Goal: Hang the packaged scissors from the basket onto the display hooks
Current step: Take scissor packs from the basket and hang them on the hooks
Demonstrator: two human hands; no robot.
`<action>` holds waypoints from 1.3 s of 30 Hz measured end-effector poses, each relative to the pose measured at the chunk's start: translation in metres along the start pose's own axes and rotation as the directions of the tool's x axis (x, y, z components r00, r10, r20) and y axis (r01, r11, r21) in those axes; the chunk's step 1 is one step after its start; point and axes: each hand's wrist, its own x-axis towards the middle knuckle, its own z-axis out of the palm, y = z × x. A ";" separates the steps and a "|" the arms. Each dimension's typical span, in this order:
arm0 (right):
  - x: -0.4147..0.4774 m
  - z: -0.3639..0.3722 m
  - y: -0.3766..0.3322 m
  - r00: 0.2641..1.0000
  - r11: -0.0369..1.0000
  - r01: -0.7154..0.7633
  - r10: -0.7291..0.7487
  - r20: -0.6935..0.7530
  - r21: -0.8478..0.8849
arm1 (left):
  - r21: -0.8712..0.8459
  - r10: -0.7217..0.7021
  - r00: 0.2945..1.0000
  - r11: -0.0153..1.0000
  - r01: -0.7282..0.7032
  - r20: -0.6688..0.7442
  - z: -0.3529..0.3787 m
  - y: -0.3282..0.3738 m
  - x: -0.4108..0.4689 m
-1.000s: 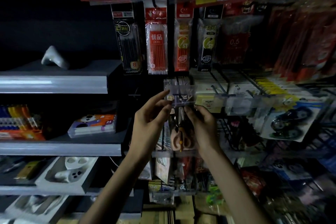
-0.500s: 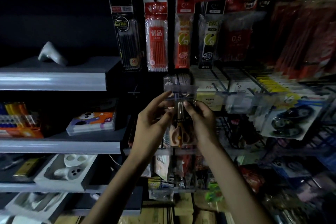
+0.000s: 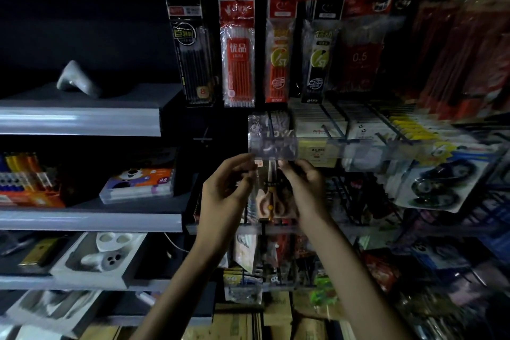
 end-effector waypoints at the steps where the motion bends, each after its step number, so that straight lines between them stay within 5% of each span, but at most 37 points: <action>1: 0.001 -0.002 0.001 1.000 1.000 -0.003 0.003 -0.005 -0.004 | 0.017 -0.007 1.000 1.000 0.007 -0.001 -0.002 -0.006 -0.004; 7: -0.003 -0.009 -0.002 0.999 0.999 -0.034 0.034 0.000 0.037 | 0.161 -0.155 0.986 0.973 0.164 -0.068 -0.005 -0.057 -0.014; 13: 0.000 -0.012 0.009 0.997 0.996 -0.082 0.082 -0.003 -0.030 | 0.041 -0.325 0.946 0.945 0.325 -0.021 0.001 -0.077 -0.016; 19: -0.018 -0.026 0.017 0.993 0.992 -0.120 0.119 0.026 0.027 | -0.039 -0.295 0.953 0.955 0.293 -0.075 0.003 -0.084 -0.019; 23: -0.039 -0.036 0.030 1.000 0.995 -0.011 0.014 0.025 -0.104 | -0.048 -0.260 0.954 0.966 0.255 -0.153 0.001 -0.089 -0.019; 30: -0.068 -0.031 0.048 0.986 0.922 0.163 -0.169 0.016 -0.351 | 0.024 -0.141 0.963 0.988 0.150 -0.229 0.008 -0.095 -0.028; 39: -0.074 -0.015 0.053 0.994 0.939 0.110 -0.111 0.016 -0.326 | 0.275 -0.041 0.969 0.955 0.110 -0.244 0.010 -0.111 -0.041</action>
